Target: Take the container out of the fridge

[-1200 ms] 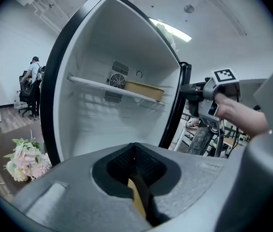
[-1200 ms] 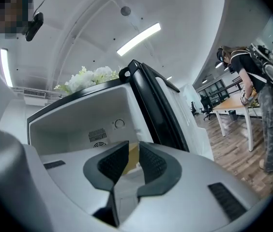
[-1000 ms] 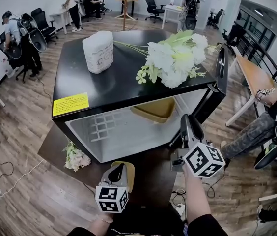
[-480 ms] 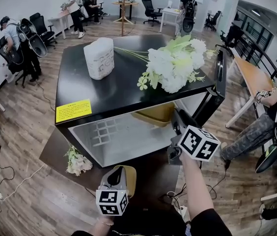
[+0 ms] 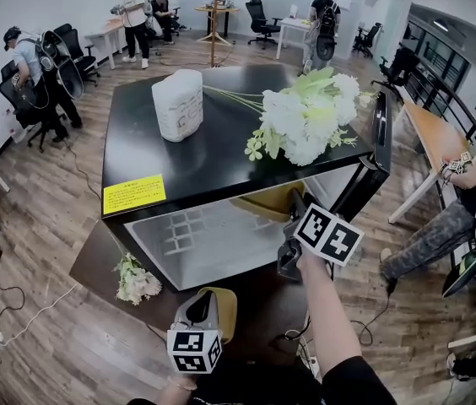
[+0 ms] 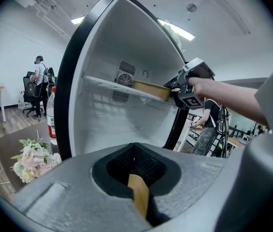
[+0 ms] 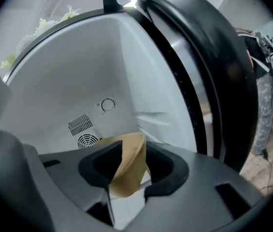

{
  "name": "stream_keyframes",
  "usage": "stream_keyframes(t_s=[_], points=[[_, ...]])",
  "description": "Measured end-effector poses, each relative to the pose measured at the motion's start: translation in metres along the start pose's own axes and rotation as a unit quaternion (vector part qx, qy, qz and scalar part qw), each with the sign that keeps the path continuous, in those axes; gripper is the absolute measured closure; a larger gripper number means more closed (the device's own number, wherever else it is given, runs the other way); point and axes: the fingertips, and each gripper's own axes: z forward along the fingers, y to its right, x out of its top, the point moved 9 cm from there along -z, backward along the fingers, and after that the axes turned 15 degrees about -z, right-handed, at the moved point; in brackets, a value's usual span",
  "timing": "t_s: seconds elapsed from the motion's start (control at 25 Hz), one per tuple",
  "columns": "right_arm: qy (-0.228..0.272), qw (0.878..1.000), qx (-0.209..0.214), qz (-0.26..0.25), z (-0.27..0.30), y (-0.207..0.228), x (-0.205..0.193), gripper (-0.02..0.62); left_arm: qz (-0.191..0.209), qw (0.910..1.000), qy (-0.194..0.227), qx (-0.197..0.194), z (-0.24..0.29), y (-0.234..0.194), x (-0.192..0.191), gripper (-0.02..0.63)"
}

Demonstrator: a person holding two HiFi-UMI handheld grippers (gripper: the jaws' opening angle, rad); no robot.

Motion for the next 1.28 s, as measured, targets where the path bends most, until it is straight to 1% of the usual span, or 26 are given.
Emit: stream_keyframes(t_s=[0.12, 0.28, 0.4, 0.52, 0.6, 0.68, 0.76, 1.0, 1.12, 1.28], points=[[-0.014, 1.0, -0.001, 0.003, 0.005, -0.001, 0.001, 0.436, 0.001, 1.0, 0.001, 0.006, -0.001, -0.004, 0.0, 0.597], [-0.035, 0.999, -0.004, -0.009, 0.009, -0.004, 0.002, 0.446, 0.004, 0.9999, 0.0, 0.013, -0.003, -0.011, -0.001, 0.597], [-0.044, 0.999, 0.002, 0.002, 0.011, -0.003, 0.0, 0.451, 0.013, 0.9996, -0.006, 0.023, -0.003, -0.02, -0.002, 0.597], [-0.051, 0.999, -0.008, 0.003, 0.011, -0.001, -0.002, 0.457, 0.011, 0.9994, -0.009, 0.032, -0.004, -0.027, -0.003, 0.597], [-0.059, 0.998, -0.021, -0.005, 0.011, 0.0, -0.002, 0.491, 0.013, 0.9992, -0.009, 0.037, -0.004, -0.029, -0.004, 0.597], [-0.066, 0.997, -0.033, -0.007, 0.012, 0.001, -0.004, 0.545, 0.016, 0.9991, -0.01, 0.039, -0.005, -0.03, -0.004, 0.597], [-0.066, 0.997, -0.035, -0.004, 0.011, 0.002, -0.006, 0.557, 0.016, 0.999, -0.011, 0.04, -0.005, -0.031, -0.005, 0.597], [-0.057, 0.998, -0.027, 0.005, 0.01, 0.005, -0.008, 0.562, 0.011, 0.999, -0.012, 0.043, -0.003, -0.035, -0.006, 0.597], [-0.052, 0.998, -0.023, 0.001, 0.007, 0.007, -0.009, 0.581, 0.005, 0.999, -0.015, 0.042, -0.002, -0.035, -0.008, 0.597], [-0.043, 0.999, -0.019, -0.018, 0.0, 0.008, -0.009, 0.582, 0.003, 0.9989, -0.017, 0.044, -0.003, -0.035, -0.01, 0.597]])
